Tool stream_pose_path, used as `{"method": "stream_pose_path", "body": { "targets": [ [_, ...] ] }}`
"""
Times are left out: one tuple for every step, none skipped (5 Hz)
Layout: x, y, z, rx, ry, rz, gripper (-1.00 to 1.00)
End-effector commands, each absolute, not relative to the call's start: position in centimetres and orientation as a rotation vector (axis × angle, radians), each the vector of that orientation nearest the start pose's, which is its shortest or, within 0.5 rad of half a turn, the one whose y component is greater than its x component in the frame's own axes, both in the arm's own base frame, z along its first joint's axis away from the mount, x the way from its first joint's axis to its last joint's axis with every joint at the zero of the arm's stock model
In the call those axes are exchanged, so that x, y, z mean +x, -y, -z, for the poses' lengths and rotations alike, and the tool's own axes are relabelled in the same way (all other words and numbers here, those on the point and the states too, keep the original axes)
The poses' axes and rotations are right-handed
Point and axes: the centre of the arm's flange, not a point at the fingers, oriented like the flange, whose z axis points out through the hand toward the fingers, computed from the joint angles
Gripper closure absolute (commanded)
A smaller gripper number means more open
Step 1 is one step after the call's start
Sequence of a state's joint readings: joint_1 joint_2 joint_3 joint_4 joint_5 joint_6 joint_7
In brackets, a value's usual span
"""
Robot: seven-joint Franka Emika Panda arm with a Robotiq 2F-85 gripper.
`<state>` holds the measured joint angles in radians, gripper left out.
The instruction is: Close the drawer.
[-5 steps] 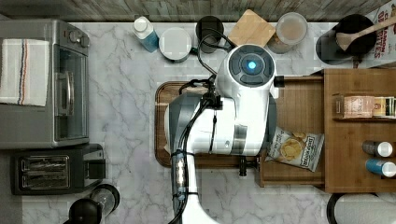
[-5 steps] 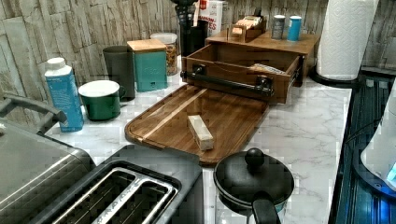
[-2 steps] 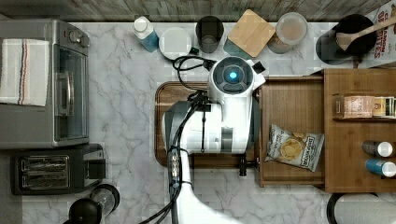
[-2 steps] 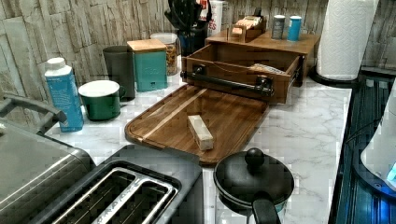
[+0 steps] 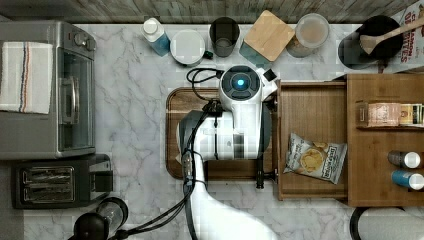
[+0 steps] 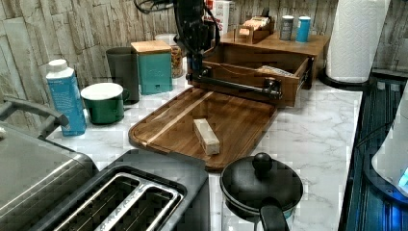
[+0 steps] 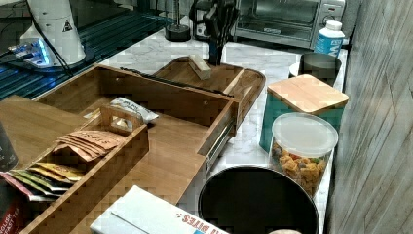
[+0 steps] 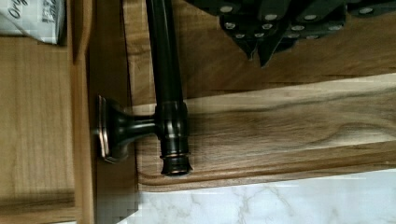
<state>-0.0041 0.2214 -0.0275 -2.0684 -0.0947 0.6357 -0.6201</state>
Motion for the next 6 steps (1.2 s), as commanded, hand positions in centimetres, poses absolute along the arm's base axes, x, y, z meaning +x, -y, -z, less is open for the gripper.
{"method": "stream_pose_path", "body": {
  "targets": [
    [54.7, 3.4, -28.2, -3.219, -0.160, -0.147, 1.00],
    [54.4, 3.9, -28.1, -3.217, -0.155, -0.123, 1.00],
    [54.2, 6.1, -28.4, -3.208, -0.076, -0.100, 1.00],
    [53.8, 9.5, -28.8, -3.177, -0.005, -0.124, 1.00],
    [53.2, 13.6, -29.0, -3.177, 0.066, -0.102, 1.00],
    [52.8, 19.2, -29.0, -3.158, 0.094, -0.093, 1.00]
  ]
}}
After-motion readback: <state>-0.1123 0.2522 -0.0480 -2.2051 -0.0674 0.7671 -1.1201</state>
